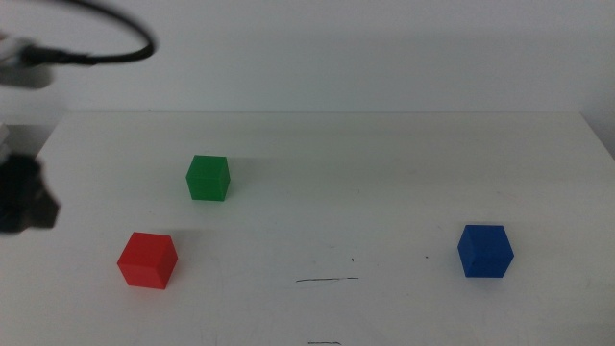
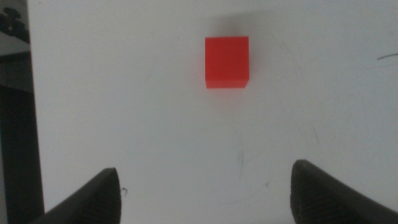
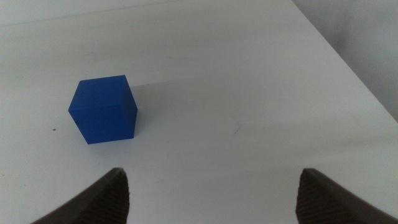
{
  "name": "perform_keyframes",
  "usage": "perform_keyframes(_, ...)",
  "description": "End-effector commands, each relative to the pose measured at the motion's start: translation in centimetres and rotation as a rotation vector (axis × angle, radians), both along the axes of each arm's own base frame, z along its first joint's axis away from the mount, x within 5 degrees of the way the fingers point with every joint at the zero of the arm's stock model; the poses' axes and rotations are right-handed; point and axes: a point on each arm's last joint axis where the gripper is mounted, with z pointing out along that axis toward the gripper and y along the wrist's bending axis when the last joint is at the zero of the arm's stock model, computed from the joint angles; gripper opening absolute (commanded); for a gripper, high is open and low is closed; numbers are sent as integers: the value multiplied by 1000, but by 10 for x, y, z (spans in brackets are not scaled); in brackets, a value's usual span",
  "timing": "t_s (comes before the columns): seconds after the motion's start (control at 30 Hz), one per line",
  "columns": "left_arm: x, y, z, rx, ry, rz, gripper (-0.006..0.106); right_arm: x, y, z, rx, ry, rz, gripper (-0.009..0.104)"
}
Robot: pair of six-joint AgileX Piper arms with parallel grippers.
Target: Stack red cubes first, then green, then blue cubes in a specific spot.
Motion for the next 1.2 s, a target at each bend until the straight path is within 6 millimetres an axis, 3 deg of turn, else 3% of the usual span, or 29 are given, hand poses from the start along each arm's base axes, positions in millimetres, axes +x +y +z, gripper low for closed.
perform_keyframes(0.0, 13, -4, 3, -3, 76, -4, 92, 0, 0, 17, -29, -121, 6, 78)
perform_keyframes(0.3, 73, -17, -39, -10, 235, -27, 92, 0, 0, 17, -29, -121, 6, 78)
perform_keyframes(0.6, 123, -26, -85, -22, 253, -19, 92, 0, 0, 17, -29, -121, 6, 78)
perform_keyframes(0.8, 142, -30, -111, -44, 278, -12, 92, 0, 0, 17, -29, -121, 6, 78)
perform_keyframes(1.17, 161, -35, -145, -65, 325, -2, 92, 0, 0, 17, -26, -121, 5, 78)
